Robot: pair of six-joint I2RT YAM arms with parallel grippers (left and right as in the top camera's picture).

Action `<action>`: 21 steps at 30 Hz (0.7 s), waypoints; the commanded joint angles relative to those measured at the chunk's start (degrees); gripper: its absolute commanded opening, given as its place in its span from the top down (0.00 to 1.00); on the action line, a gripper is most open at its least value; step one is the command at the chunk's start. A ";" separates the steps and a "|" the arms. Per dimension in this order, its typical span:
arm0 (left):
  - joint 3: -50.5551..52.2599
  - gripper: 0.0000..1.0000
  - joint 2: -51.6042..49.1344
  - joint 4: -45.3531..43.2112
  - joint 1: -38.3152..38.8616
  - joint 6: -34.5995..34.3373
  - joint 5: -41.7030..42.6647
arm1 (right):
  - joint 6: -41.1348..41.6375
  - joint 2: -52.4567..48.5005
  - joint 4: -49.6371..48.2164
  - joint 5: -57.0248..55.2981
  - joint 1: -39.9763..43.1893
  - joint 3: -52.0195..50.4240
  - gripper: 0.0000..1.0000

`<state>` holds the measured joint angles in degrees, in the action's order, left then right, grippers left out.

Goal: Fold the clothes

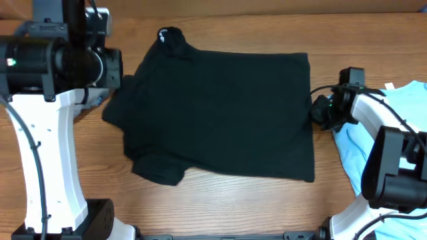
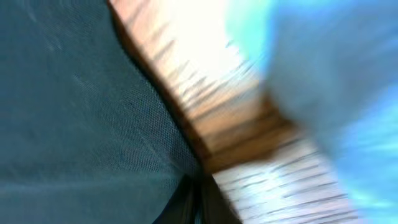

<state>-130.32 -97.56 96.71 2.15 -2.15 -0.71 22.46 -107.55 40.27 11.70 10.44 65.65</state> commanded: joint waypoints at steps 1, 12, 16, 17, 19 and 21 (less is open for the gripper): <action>7.41 0.63 0.63 0.11 0.11 -3.30 -1.36 | 0.11 -0.15 0.37 -2.49 1.36 1.62 0.70; 23.26 0.61 2.14 0.11 0.13 -5.18 3.63 | -0.15 9.90 6.10 -1.70 1.38 3.06 0.47; 28.20 0.60 4.07 0.11 0.20 -5.16 8.15 | -0.15 17.51 8.63 0.24 1.38 3.06 0.43; 29.81 0.59 4.96 0.11 0.28 -5.16 8.92 | -0.13 19.61 9.55 0.68 1.38 3.06 0.42; 33.51 0.56 6.99 0.09 0.63 -5.79 9.09 | -0.15 22.73 10.95 1.49 1.36 3.06 0.39; 37.92 0.55 9.16 -0.70 0.87 -7.50 9.14 | -0.15 25.24 12.13 2.43 1.36 3.06 0.36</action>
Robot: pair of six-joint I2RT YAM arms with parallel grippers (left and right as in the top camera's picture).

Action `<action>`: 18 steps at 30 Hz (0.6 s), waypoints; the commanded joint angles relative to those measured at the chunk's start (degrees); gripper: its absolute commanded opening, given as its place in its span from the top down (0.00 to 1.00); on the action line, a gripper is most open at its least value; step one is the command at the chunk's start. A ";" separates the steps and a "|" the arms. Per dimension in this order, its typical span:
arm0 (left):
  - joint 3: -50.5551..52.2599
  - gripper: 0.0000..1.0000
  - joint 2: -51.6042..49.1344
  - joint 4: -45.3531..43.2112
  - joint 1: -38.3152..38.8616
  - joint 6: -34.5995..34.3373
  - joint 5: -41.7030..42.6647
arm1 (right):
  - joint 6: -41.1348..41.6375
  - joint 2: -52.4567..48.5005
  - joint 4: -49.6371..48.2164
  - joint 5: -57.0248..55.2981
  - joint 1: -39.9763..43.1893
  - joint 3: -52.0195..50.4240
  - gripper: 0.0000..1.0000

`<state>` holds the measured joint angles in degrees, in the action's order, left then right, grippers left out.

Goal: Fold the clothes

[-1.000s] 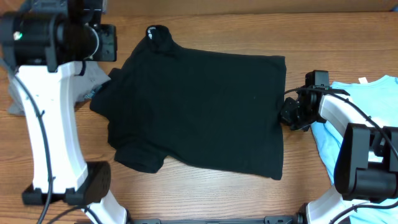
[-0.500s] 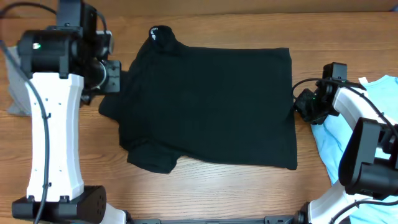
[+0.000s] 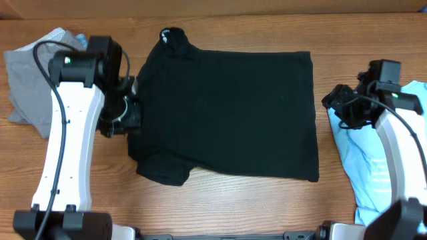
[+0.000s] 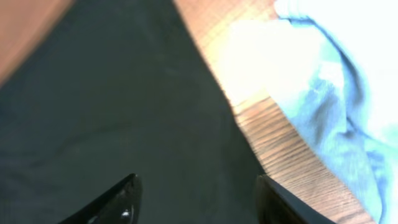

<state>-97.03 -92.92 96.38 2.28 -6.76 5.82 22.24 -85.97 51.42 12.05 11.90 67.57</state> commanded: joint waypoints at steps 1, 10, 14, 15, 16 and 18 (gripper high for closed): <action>6.82 0.55 5.44 -1.14 0.76 -4.07 2.64 | 0.07 4.85 1.49 2.75 -0.11 1.14 0.35; 30.38 0.60 9.20 -16.17 0.74 -13.31 3.76 | 0.07 7.08 3.23 6.73 -0.11 1.14 0.31; 40.98 0.70 8.76 -27.54 0.74 -14.56 6.14 | 0.04 7.10 3.61 6.71 -0.11 1.14 0.31; 43.56 0.70 8.61 -30.27 0.74 -14.51 7.91 | 0.07 7.08 3.85 6.71 -0.11 1.14 0.31; 45.48 0.68 8.52 -32.02 0.74 -14.53 9.44 | 0.04 7.08 4.09 6.71 -0.11 1.14 0.31; 48.41 0.64 8.26 -34.27 0.74 -14.53 11.26 | 0.07 7.08 4.66 6.71 -0.11 1.14 0.31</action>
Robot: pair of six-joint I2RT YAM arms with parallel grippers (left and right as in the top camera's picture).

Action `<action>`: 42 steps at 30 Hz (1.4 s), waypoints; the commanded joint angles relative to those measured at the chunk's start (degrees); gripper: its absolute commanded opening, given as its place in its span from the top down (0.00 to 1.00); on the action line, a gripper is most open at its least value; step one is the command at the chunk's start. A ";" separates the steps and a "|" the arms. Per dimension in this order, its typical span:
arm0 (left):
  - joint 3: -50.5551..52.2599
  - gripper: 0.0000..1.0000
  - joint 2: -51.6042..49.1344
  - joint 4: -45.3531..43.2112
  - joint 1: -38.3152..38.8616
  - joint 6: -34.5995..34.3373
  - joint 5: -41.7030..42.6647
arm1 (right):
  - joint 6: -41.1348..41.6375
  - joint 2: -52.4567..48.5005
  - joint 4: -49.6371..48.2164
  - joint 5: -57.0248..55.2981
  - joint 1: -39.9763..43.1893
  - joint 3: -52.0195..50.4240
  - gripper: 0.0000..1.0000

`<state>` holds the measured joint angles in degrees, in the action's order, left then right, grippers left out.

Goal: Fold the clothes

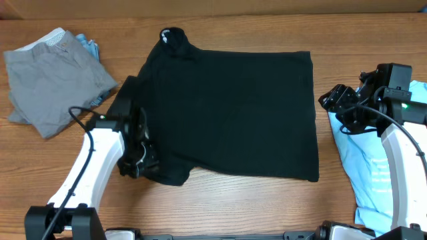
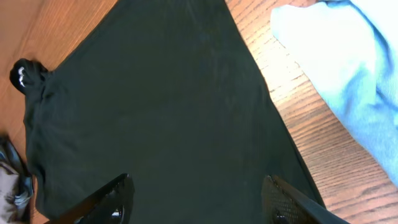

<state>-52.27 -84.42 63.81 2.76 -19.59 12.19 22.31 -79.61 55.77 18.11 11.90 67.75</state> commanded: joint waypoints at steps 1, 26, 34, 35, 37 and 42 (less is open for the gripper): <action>4.81 0.63 -0.33 -2.54 0.28 -1.68 4.76 | -0.02 0.74 0.39 0.66 -0.11 0.96 0.30; 12.26 0.72 -0.33 -18.36 0.26 -3.78 6.86 | -0.02 0.31 0.09 -0.02 -0.11 0.92 0.29; 12.26 0.74 -0.33 -17.92 0.26 -5.05 9.94 | -0.02 0.31 0.20 -0.02 -0.11 0.90 0.29; 12.26 0.74 -0.33 -18.01 0.26 -5.03 9.68 | -0.02 0.31 0.15 -0.02 -0.11 0.90 0.29; 12.26 0.72 -0.33 -18.23 0.26 -5.05 8.63 | -0.02 0.31 0.11 -0.02 -0.11 0.92 0.29; 12.28 0.71 -0.33 -17.97 0.26 -4.83 6.54 | -0.04 0.31 0.17 -0.02 -0.11 0.90 0.29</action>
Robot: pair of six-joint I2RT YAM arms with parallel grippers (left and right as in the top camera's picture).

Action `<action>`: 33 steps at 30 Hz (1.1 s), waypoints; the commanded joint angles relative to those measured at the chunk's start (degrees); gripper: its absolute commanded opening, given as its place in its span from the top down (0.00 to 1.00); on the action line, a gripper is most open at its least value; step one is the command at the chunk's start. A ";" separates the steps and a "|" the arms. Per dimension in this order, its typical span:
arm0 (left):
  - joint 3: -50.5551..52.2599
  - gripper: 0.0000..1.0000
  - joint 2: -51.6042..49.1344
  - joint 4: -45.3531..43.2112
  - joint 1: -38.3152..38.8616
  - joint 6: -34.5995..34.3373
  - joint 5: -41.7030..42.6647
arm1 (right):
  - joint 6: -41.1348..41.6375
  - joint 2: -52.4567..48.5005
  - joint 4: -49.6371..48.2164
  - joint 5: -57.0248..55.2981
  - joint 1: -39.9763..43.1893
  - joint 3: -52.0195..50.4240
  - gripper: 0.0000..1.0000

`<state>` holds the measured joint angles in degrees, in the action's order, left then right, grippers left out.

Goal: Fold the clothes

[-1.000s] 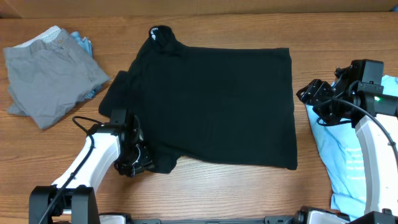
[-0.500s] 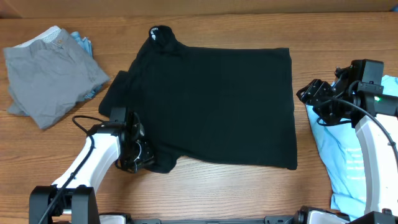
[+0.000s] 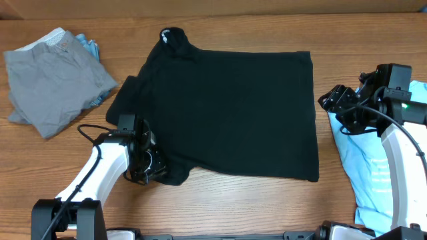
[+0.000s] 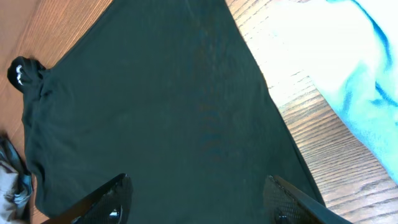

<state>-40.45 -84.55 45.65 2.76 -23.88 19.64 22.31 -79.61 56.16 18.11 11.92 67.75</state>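
Note:
A black shirt (image 3: 227, 110) lies spread flat on the wooden table, its collar (image 3: 168, 37) at the far left. My left gripper (image 3: 148, 168) is down at the shirt's near-left sleeve (image 3: 167, 175); the overhead view does not show whether its fingers are open or shut. My right gripper (image 3: 327, 101) hovers just off the shirt's right edge. In the right wrist view the right gripper (image 4: 199, 205) is open wide, with the black shirt (image 4: 155, 112) below and nothing between its fingers (image 4: 111, 198).
Grey shorts (image 3: 53, 73) lie crumpled at the far left with a bit of blue cloth (image 3: 87, 45) beside them. A light blue garment (image 3: 390, 167) lies along the right side under my right arm, and the light blue garment (image 4: 354, 68) also shows in the right wrist view.
My left gripper has shifted slightly right, closer onto the near-left sleeve, with its arm lower. The right gripper stays open in the same place. The shirt lies unchanged.
At first my left arm stood high over the far left and my right gripper was at the shirt's right edge. Then the left gripper was at the shirt's left side and the right was drawn back, open. Later the left reached the near-left sleeve, where it remains.

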 commanded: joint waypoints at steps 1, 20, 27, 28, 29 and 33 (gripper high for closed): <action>0.46 0.73 -0.20 0.15 0.26 -0.55 -1.09 | -0.04 0.31 -0.20 -0.02 -0.13 0.92 0.29; 0.39 0.96 0.04 2.51 0.26 -0.55 5.99 | -0.04 0.31 -0.22 -0.02 -0.13 0.90 0.29; 0.04 0.96 0.48 4.46 0.26 0.87 3.85 | -0.04 0.31 -0.26 -0.02 -0.13 0.90 0.29; 0.04 0.92 0.46 4.31 0.26 0.83 2.54 | -0.04 0.31 -0.26 -0.04 -0.13 0.90 0.29; 0.04 0.82 0.46 4.00 0.26 0.72 1.01 | -0.04 0.31 -0.26 -0.04 -0.13 0.90 0.29; 0.07 0.56 0.46 2.43 0.26 0.74 -3.80 | -0.04 0.31 -0.26 -0.04 -0.13 0.90 0.29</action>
<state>-40.45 -84.55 49.04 2.76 -23.57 20.27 22.28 -79.61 56.18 18.02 11.90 67.75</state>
